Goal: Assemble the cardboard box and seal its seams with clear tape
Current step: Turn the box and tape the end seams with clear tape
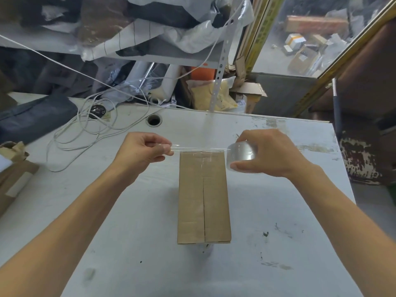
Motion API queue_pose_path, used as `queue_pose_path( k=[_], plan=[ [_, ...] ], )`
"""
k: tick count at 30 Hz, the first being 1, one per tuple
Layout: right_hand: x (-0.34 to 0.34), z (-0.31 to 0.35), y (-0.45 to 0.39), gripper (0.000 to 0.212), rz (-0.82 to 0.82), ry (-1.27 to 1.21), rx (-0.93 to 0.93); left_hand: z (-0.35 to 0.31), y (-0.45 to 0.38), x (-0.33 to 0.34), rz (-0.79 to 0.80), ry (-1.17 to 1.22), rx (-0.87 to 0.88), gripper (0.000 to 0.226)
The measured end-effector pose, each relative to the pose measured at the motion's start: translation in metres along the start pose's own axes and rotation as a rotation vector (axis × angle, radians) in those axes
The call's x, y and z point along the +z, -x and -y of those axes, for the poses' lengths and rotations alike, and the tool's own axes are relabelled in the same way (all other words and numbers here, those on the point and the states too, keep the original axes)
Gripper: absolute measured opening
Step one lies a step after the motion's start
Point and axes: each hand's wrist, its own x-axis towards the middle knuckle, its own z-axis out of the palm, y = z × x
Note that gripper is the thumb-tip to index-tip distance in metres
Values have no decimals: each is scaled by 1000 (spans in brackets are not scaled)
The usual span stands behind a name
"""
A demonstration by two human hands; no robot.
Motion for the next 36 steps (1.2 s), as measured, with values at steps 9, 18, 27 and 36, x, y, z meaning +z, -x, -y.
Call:
queue_pose_path(
  k=[9,18,27,36],
  plan=[
    [10,-11,-2,63,-12,-34,5,8,-3,5,14,11,-36,8],
    [11,-13,-8,75,-31,-47,16,9,-9,5,9,4,-51,7],
    [11,-20,-9,62,-5,3,16,11,-12,10,19,-11,-86,7],
    [18,-19,-8,58,49,94,36,16,-16,13,38,-3,-106,9]
  ],
)
